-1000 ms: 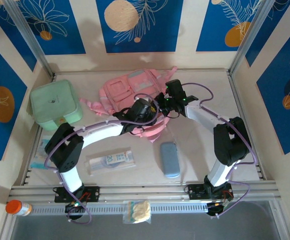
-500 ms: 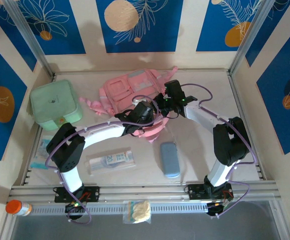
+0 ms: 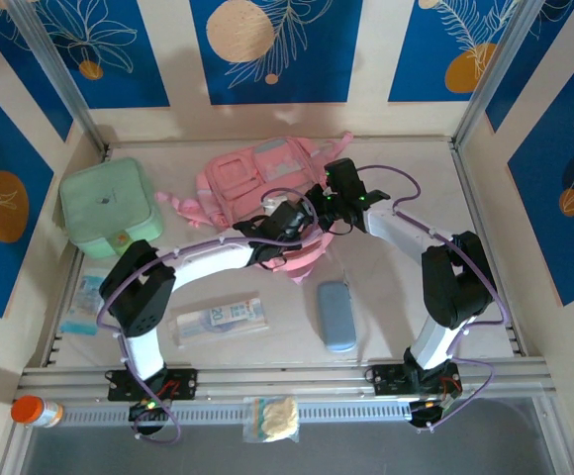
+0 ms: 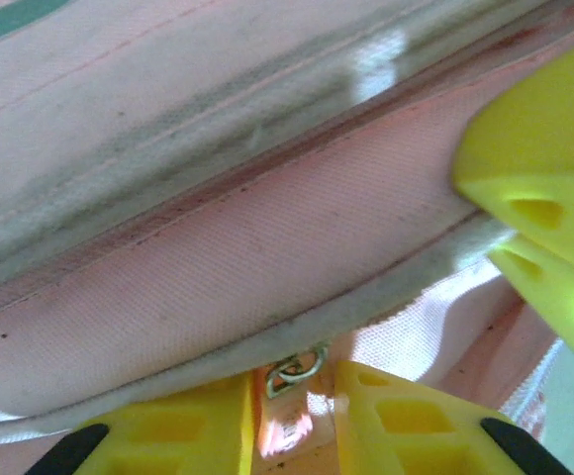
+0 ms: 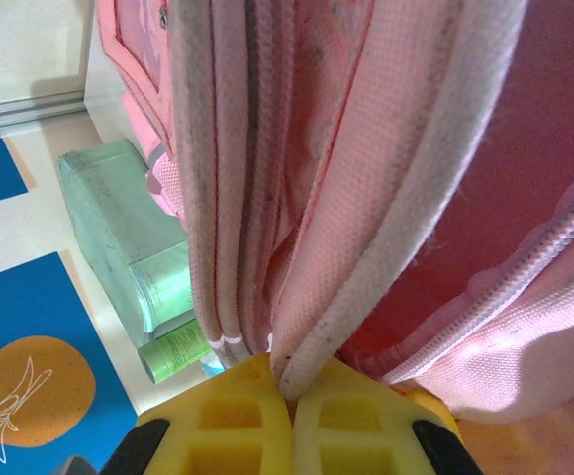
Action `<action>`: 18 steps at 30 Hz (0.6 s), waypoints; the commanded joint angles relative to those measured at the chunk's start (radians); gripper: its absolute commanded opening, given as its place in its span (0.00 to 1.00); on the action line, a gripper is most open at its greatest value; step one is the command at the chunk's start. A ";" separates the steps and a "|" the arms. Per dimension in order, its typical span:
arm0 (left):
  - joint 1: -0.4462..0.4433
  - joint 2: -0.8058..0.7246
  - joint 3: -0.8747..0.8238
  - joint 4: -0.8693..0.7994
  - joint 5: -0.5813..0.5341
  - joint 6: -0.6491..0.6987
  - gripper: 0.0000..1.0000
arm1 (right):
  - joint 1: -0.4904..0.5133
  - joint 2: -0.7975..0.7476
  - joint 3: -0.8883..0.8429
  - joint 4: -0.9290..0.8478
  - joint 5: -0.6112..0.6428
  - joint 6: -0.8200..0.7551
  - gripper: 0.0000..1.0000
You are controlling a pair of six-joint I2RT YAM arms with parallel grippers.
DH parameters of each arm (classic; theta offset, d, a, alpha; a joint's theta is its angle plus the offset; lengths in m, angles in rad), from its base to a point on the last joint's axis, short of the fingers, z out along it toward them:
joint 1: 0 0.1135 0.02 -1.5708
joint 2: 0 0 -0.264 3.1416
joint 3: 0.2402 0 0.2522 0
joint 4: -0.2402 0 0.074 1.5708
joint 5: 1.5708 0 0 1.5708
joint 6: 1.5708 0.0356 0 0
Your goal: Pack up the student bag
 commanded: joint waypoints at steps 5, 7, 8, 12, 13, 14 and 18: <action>0.029 -0.009 0.027 0.003 -0.073 0.015 0.07 | 0.016 -0.027 0.016 -0.011 -0.046 -0.004 0.00; 0.032 -0.046 -0.005 0.029 -0.058 0.026 0.00 | 0.010 -0.032 0.015 -0.025 -0.038 -0.017 0.00; 0.034 -0.072 -0.030 0.047 -0.046 0.041 0.00 | 0.002 -0.032 0.013 -0.025 -0.043 -0.020 0.00; 0.078 -0.145 -0.099 0.016 0.060 0.076 0.00 | -0.038 -0.037 0.007 -0.019 -0.088 -0.033 0.00; 0.092 -0.156 -0.114 0.000 0.088 0.085 0.00 | -0.043 -0.040 0.015 -0.034 -0.087 -0.043 0.00; 0.105 -0.173 -0.140 -0.013 0.108 0.100 0.00 | -0.047 -0.044 0.023 -0.048 -0.083 -0.055 0.00; 0.147 -0.254 -0.262 -0.026 0.143 0.158 0.00 | -0.079 -0.044 0.043 -0.065 -0.128 -0.087 0.00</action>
